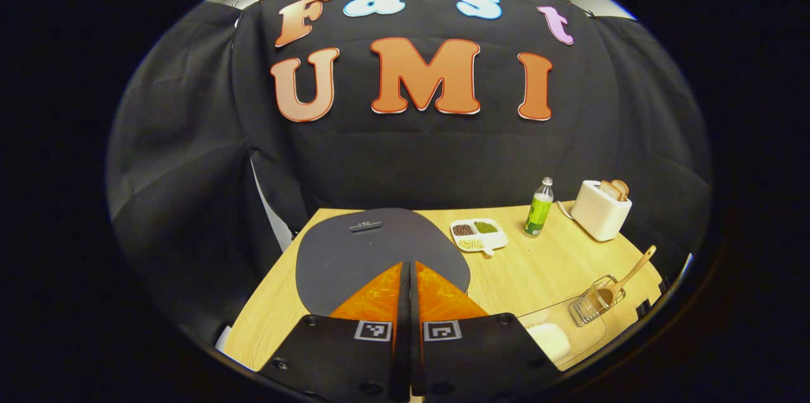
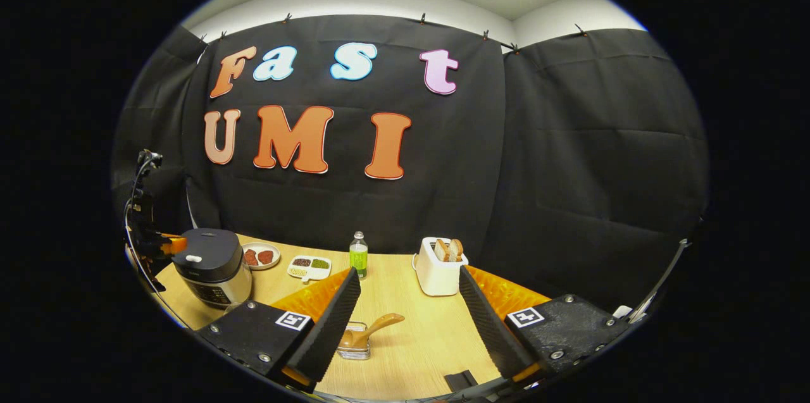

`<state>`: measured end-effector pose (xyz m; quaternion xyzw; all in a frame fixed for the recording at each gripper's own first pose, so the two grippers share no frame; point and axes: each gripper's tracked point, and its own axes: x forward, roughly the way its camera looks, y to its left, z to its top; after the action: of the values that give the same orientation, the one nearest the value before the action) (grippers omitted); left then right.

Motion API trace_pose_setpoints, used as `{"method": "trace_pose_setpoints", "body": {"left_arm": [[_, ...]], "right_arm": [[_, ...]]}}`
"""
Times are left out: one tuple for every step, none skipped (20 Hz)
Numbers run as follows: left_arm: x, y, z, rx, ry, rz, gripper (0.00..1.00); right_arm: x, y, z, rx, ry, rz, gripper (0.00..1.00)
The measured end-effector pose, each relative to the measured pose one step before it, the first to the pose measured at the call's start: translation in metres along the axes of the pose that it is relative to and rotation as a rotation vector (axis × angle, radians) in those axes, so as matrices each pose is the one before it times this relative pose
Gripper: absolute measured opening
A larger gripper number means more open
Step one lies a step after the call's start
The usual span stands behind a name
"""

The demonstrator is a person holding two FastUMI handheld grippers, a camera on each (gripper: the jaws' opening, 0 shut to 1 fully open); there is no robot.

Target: Close the left gripper, press the button to open the rice cooker; take a wooden spoon from the chopstick holder with the right hand, scoop a spoonful of rice and pour it into the rice cooker, then put the wooden spoon back into the chopstick holder.

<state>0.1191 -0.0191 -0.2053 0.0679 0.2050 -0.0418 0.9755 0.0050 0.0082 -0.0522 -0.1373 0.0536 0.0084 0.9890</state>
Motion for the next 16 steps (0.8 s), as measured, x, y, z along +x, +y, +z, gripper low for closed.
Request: {"method": "trace_pose_setpoints", "body": {"left_arm": [[0.00572,0.00144,-0.00672,-0.0185,0.02148,-0.00532,0.01],[0.00405,0.00185,-0.00643,-0.02094,0.02022,-0.00149,0.03],[0.00386,0.0025,-0.00886,-0.01769,0.01823,0.001,0.05],[0.00307,0.00179,-0.0046,-0.00961,0.01442,0.00297,0.05],[0.0039,0.00062,-0.00595,-0.00572,0.01548,-0.00105,0.02],[-0.00154,-0.00061,-0.00737,-0.00137,0.02868,-0.00201,0.02],[0.00149,0.00209,0.00502,0.00267,-0.02033,-0.00082,0.05],[0.00242,0.00125,-0.00295,0.00192,0.0278,0.00193,0.05],[0.00191,0.00095,-0.00182,-0.00913,0.02064,-0.00165,0.02],[0.00245,-0.00103,-0.00277,-0.00422,0.02049,-0.00567,0.05],[-0.00312,-0.00066,-0.00039,0.01908,0.00771,0.00075,0.05],[-0.00008,0.00067,-0.00103,0.02219,-0.00234,0.00859,0.05],[0.00062,0.00021,0.00259,0.02191,-0.01842,0.01444,0.05],[0.00028,-0.00006,0.00548,0.03237,-0.02135,0.01454,0.05],[-0.00173,-0.0035,0.00103,0.02103,-0.00364,0.00761,0.05],[-0.00628,-0.00338,0.00366,-0.00241,-0.00151,-0.00656,0.05]], "right_arm": [[-0.00044,-0.00239,-0.00093,-0.00056,0.00234,-0.00706,0.97],[0.00005,-0.00211,-0.00239,0.00181,0.00413,-0.00502,0.97],[-0.00006,-0.00153,-0.00079,0.00304,0.00337,-0.00392,0.97],[0.001,-0.00239,-0.0013,0.00236,0.0019,-0.00398,0.97],[0.00047,-0.00198,-0.00118,0.00171,0.00351,-0.00351,0.96],[0.00098,-0.00034,-0.00226,0.00204,0.00456,-0.00281,0.96],[0.00019,-0.00112,-0.00166,0.00306,0.00555,-0.00217,0.96],[0.00075,-0.00112,-0.00261,0.00369,0.00757,-0.0013,0.96],[-0.00014,-0.00017,-0.0016,0.00503,0.00578,0.00052,0.96],[0.00024,0.00071,-0.00199,0.00448,0.00547,0.0039,0.96],[-0.00075,0.00097,-0.00146,0.00089,0.00531,0.00385,0.96],[-0.00254,-0.00039,-0.00069,-0.00233,0.00038,0.00089,0.96],[-0.0011,-0.00093,0.0009,-0.0043,-0.00498,-0.00068,0.96],[-0.00069,-0.00126,0.00057,-0.00402,-0.00192,0.0018,0.96],[-0.00104,0.00019,0.00157,-0.00327,-0.00241,0.00361,0.96],[-0.00271,-0.00136,0.00361,-0.00234,-0.00976,0.00134,0.96]]}}
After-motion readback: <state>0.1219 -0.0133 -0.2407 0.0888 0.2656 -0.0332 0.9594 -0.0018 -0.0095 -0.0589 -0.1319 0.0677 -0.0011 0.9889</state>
